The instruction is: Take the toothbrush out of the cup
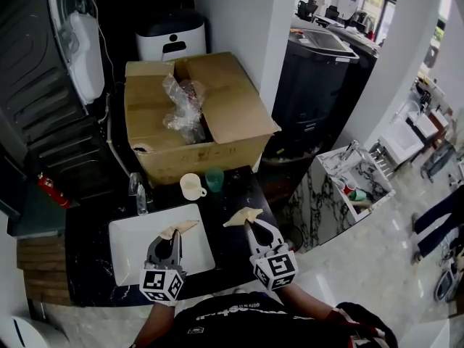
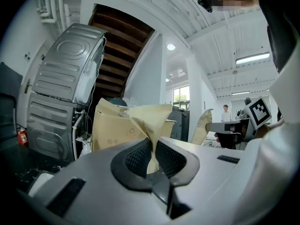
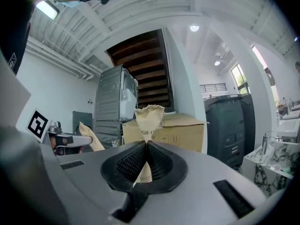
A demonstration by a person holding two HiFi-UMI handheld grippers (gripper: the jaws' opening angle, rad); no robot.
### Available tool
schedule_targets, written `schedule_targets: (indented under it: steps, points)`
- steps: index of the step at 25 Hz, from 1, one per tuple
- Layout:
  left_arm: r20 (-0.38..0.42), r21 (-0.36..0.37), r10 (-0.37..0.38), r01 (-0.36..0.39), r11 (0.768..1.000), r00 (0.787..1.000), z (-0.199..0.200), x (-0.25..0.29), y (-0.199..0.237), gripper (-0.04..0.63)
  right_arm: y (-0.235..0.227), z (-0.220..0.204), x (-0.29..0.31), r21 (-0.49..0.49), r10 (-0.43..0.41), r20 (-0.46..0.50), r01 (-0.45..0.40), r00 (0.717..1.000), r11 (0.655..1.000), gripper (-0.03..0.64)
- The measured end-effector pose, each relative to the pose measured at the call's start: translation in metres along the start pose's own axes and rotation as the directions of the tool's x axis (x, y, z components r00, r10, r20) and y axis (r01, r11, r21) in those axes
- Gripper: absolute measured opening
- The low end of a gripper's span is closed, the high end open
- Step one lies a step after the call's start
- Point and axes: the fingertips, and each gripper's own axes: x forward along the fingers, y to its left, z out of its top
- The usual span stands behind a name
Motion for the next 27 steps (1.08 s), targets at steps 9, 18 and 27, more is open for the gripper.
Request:
schedule_targets:
  steps: [9, 18, 27]
  points:
    - [0.003, -0.004, -0.022, 0.022, 1.000, 1.000, 0.001, 0.003, -0.006, 0.038, 0.002, 0.001, -0.006, -0.009, -0.003, 0.015, 0.003, 1.000, 1.000, 0.037]
    - [0.011, -0.001, -0.036, 0.036, 0.999, 0.999, 0.006, 0.002, -0.010, 0.037, 0.004, 0.000, -0.008, -0.006, -0.001, 0.000, 0.001, 1.000, 1.000, 0.037]
    - [0.015, -0.005, -0.044, 0.044, 0.999, 0.999, 0.008, -0.002, -0.007, 0.037, 0.013, 0.006, -0.008, -0.016, -0.001, 0.021, 0.001, 1.000, 1.000, 0.037]
